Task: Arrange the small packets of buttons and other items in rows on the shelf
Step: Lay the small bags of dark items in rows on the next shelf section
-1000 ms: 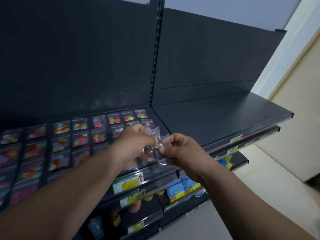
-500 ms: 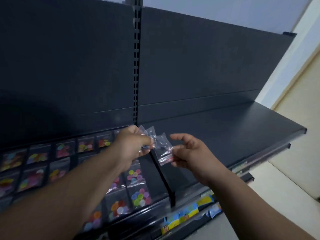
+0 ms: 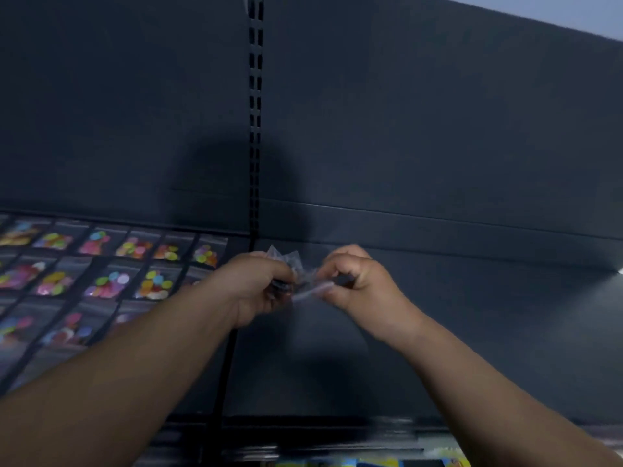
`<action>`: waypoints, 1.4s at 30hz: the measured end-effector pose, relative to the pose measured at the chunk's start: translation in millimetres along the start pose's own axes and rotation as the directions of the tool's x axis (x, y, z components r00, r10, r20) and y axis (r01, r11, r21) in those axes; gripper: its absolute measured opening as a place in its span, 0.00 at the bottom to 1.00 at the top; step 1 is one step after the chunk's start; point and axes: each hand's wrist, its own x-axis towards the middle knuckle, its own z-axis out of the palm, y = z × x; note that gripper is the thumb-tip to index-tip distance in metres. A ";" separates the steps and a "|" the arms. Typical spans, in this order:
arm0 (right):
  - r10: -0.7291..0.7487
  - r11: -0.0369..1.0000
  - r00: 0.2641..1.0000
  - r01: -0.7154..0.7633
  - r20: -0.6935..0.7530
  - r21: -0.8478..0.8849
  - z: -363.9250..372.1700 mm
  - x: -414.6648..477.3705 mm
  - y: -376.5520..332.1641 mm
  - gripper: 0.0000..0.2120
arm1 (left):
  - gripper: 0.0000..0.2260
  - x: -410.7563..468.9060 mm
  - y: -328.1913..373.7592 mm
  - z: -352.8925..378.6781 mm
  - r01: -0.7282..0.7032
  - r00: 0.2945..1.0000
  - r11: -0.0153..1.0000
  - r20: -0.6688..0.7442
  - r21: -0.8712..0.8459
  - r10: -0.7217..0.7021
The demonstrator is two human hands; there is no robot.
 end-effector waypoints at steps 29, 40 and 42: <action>0.362 0.644 0.894 -0.037 0.262 -0.765 10.4 32.1 85.0 0.33 | 0.07 19.7 3.2 -5.2 -0.026 0.988 0.999 -0.150 0.032 0.031; 0.378 0.624 0.901 -0.078 0.213 -0.777 18.5 44.7 93.5 0.37 | 0.07 26.3 5.9 4.7 -0.018 0.990 1.000 -0.140 0.001 0.018; 0.381 0.619 0.904 -0.094 0.194 -0.780 20.2 46.5 93.8 0.38 | 0.07 28.2 6.7 6.4 -0.017 0.989 1.000 -0.144 -0.013 0.015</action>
